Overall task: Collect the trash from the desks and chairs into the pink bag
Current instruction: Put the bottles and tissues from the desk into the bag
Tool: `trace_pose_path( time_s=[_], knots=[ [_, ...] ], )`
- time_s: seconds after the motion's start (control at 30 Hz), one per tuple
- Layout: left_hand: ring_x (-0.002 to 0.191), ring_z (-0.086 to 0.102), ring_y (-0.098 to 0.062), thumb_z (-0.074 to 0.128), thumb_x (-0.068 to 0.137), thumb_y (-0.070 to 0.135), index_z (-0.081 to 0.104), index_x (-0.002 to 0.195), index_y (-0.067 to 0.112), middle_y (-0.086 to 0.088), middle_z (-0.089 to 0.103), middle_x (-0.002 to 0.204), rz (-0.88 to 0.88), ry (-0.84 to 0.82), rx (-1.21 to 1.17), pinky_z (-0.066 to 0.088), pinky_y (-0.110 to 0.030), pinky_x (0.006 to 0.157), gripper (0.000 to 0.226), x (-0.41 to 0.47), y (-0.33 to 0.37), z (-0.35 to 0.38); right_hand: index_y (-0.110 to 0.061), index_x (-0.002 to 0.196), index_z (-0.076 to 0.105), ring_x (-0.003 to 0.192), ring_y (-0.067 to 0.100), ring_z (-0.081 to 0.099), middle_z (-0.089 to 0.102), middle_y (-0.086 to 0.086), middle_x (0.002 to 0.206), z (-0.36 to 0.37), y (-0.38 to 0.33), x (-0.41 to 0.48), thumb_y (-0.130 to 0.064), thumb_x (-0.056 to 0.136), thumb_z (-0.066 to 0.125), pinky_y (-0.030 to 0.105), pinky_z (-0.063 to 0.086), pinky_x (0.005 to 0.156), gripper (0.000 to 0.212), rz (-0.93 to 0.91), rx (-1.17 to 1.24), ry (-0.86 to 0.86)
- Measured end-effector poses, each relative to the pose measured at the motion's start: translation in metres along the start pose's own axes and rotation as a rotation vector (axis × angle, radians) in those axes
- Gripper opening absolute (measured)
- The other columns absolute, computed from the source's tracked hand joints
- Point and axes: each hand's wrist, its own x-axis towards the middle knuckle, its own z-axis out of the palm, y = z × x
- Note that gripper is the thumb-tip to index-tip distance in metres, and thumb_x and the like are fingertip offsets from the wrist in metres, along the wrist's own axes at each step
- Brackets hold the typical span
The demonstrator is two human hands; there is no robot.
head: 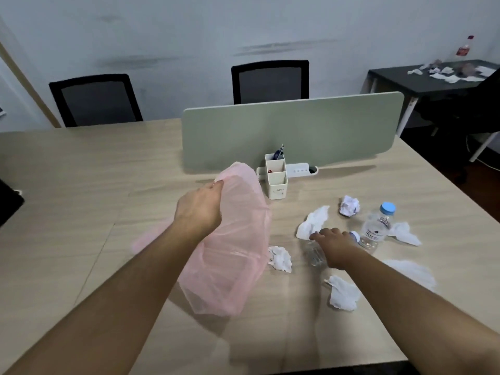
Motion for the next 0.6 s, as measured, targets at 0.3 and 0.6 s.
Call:
trace_pose_path(
  time_s=[0.3,0.6],
  knots=[
    [0.109,0.057,-0.035,0.045,0.080,0.002,0.036,0.138,0.018,-0.004,0.050,0.131,-0.014,-0.064,-0.086,0.050,-0.042,0.082,0.060,0.008,0.037,0.018,-0.020,0.134,0.037,0.125,0.031,0.043,0.046,0.009,0.133,0.035,-0.005,0.009,-0.023,0.090,0.051,0.045,0.028,0.106,0.046,-0.033,-0.143,0.071],
    [0.119,0.053,-0.029,0.046,0.082,0.002,0.033,0.143,0.023,0.000,0.049,0.138,0.031,0.001,-0.266,0.046,-0.037,0.090,0.066,0.010,0.056,-0.005,-0.015,0.117,0.028,0.085,0.030,0.059,0.059,0.010,0.106,-0.064,-0.048,-0.008,-0.041,0.070,0.069,0.034,0.043,0.070,0.068,-0.185,0.456,0.060]
  ],
)
